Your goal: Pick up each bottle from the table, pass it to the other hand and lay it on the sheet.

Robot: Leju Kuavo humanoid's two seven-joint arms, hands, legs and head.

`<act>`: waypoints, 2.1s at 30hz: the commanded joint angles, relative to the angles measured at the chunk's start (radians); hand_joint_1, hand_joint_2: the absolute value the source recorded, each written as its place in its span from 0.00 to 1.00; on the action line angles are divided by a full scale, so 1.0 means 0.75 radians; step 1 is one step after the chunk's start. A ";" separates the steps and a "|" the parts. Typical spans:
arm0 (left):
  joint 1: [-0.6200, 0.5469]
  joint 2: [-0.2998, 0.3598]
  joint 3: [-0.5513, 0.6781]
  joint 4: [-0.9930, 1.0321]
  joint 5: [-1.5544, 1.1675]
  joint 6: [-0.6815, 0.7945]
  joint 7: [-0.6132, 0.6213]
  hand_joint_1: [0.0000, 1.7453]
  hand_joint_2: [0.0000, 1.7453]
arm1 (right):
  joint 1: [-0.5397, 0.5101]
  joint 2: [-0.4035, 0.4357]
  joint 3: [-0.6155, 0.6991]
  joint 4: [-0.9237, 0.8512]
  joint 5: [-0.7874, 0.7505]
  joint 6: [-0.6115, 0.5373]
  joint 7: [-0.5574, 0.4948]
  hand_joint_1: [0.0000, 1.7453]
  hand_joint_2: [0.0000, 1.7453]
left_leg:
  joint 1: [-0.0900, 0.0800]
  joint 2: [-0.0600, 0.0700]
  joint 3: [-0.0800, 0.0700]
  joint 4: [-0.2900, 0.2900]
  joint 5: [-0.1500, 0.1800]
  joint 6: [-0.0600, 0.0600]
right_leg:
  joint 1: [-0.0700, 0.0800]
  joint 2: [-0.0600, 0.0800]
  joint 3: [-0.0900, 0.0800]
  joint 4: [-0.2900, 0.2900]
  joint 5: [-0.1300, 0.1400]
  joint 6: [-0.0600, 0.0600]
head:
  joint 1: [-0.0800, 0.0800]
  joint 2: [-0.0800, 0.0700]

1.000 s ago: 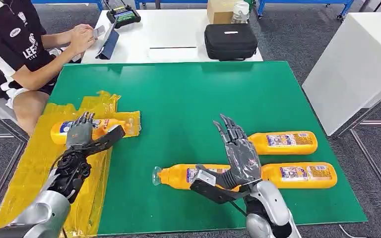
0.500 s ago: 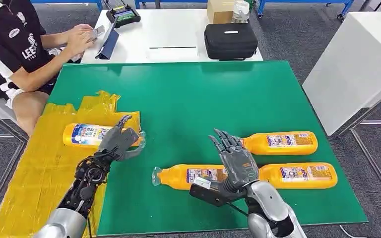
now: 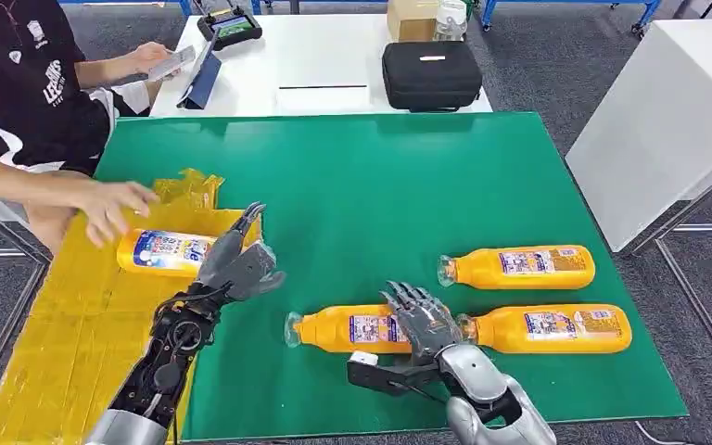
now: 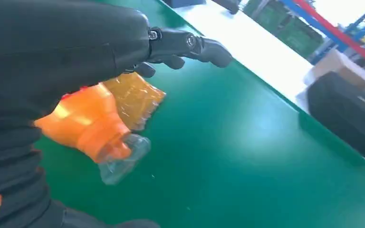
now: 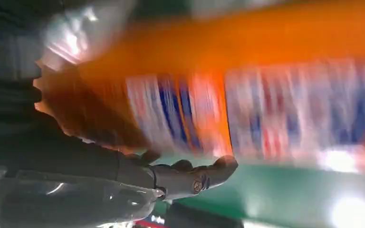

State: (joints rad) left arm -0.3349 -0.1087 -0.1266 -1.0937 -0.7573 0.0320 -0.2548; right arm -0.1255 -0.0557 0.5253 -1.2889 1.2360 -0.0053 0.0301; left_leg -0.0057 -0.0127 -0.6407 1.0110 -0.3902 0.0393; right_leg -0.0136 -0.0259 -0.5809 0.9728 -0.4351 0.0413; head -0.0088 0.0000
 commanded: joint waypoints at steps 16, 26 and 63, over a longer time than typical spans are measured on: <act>0.008 0.042 -0.115 0.019 0.069 0.005 0.008 0.00 1.00 | -0.066 0.022 0.040 0.272 0.086 -0.031 0.092 1.00 1.00 | 0.003 0.010 0.014 -0.002 -0.002 -0.005 | 0.003 0.010 -0.004 -0.003 -0.001 -0.010 | -0.001 0.000; 0.183 0.008 -0.036 -0.274 0.639 -0.269 -0.106 0.00 1.00 | 0.055 0.152 -0.244 -0.094 -0.337 -0.413 -0.127 1.00 1.00 | 0.002 0.013 0.009 0.001 -0.004 -0.005 | 0.002 0.013 0.005 0.001 0.000 -0.006 | 0.000 0.000; 0.140 0.048 -0.393 -0.462 1.222 -0.348 0.016 0.00 1.00 | -0.073 0.244 -0.160 0.100 -0.958 -0.525 -0.553 1.00 1.00 | 0.002 0.014 0.000 0.000 -0.003 -0.005 | 0.003 0.015 -0.003 -0.001 0.002 -0.006 | -0.001 0.000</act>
State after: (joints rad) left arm -0.1813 -0.1297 -0.3013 -1.4198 0.1282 -0.2209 -0.2632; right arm -0.0622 0.1164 0.3029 -1.3870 0.5215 -0.4246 -0.3845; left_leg -0.0048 -0.0051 -0.6440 1.0110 -0.3910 0.0377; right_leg -0.0121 -0.0191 -0.5865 0.9730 -0.4334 0.0386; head -0.0092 0.0000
